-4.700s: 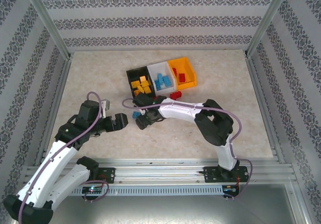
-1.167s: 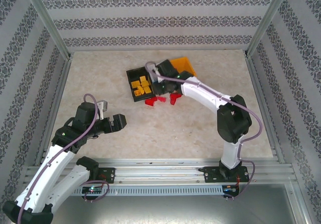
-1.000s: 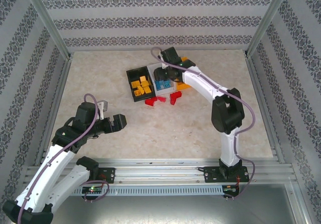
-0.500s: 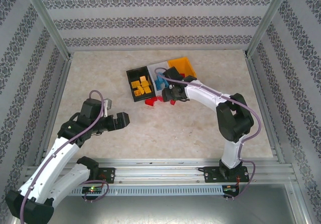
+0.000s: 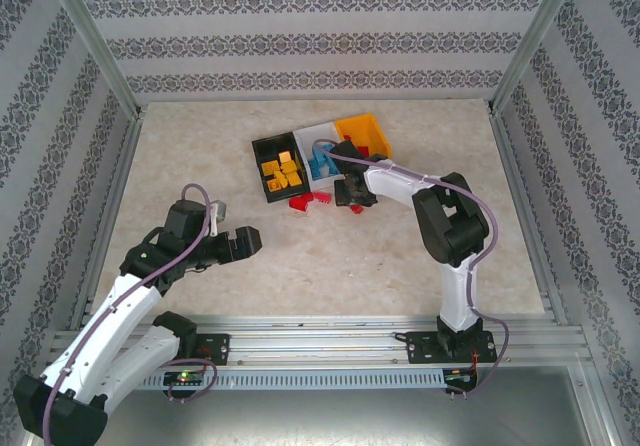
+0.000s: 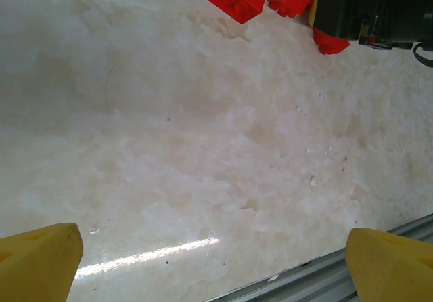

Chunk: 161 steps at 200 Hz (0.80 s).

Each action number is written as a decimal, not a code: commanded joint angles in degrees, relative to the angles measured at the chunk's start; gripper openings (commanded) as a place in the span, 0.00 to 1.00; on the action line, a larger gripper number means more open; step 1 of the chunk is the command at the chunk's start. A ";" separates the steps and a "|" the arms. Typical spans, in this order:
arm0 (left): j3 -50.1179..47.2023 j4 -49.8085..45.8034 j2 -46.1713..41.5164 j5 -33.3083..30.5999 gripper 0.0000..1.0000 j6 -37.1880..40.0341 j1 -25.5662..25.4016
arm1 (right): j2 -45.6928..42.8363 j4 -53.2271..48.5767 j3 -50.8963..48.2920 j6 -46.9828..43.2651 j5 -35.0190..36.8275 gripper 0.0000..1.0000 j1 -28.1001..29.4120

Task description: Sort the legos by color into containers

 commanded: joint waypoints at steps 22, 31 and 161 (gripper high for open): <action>-0.56 3.86 1.79 1.65 1.00 -1.32 0.58 | -2.93 1.28 -2.50 1.15 -0.65 0.26 -0.21; -0.62 4.47 2.30 1.92 1.00 -1.53 0.65 | -4.76 1.67 -3.94 1.26 -0.57 0.24 -0.21; -2.90 20.13 20.01 -0.94 1.00 -7.87 -14.50 | -6.40 -4.11 13.62 -8.58 -1.82 0.22 -11.34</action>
